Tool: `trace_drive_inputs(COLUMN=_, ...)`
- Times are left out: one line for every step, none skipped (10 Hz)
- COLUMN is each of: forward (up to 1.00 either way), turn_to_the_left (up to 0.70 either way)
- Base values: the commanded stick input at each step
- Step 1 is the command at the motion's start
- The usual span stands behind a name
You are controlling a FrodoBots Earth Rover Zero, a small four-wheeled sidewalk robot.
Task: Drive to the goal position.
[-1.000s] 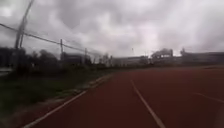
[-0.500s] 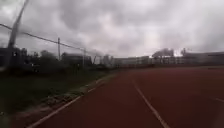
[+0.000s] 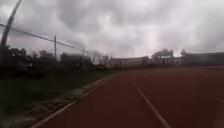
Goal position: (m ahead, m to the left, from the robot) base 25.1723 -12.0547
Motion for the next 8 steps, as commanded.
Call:
trace_drive_inputs(forward=0.7, turn_to_the_left=-0.06)
trace_drive_inputs(forward=0.7, turn_to_the_left=0.0)
trace_drive_inputs(forward=0.7, turn_to_the_left=0.0)
trace_drive_inputs(forward=0.7, turn_to_the_left=-0.07)
trace_drive_inputs(forward=0.7, turn_to_the_left=0.0)
trace_drive_inputs(forward=0.7, turn_to_the_left=0.0)
trace_drive_inputs(forward=0.7, turn_to_the_left=0.0)
trace_drive_inputs(forward=0.7, turn_to_the_left=0.0)
